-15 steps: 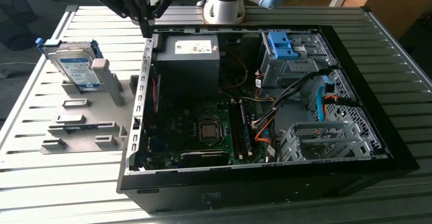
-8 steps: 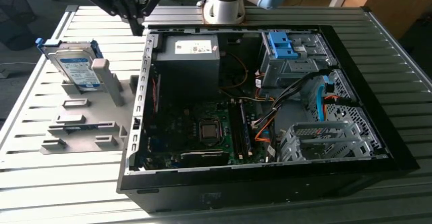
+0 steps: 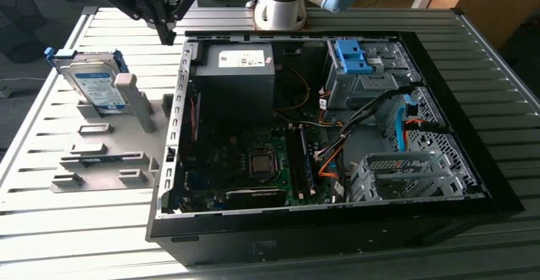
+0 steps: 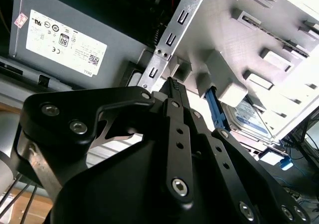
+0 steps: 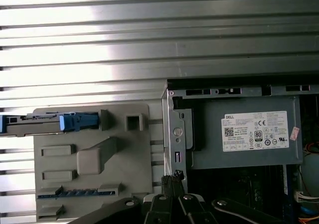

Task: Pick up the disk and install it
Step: 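Reach for the disk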

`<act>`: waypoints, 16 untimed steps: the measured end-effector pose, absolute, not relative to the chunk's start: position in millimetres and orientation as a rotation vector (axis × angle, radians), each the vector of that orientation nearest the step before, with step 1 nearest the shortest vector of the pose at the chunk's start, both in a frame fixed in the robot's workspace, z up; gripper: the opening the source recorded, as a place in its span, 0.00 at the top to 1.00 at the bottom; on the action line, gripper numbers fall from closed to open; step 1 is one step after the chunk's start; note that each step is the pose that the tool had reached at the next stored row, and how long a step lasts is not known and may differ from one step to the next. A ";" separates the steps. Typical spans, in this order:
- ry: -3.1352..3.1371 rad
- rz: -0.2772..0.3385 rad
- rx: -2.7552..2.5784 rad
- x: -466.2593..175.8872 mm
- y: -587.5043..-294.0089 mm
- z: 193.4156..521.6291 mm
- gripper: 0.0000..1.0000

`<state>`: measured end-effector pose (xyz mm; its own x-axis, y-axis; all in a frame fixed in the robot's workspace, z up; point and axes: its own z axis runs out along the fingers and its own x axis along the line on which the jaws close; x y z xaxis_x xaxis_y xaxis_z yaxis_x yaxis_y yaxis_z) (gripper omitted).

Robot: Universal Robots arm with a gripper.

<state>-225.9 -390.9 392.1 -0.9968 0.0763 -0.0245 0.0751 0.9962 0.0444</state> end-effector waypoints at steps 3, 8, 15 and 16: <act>3.113 0.068 0.118 -227.3 -390.9 392.1 0.89; 3.113 0.068 0.118 -231.2 -390.7 392.1 0.89; 3.113 0.068 0.118 -236.9 -390.4 391.9 0.89; 3.112 0.068 0.118 -237.8 -390.4 391.9 0.89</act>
<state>-237.8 -390.4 391.9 -0.9968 0.0762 -0.0245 0.0751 0.9962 0.0444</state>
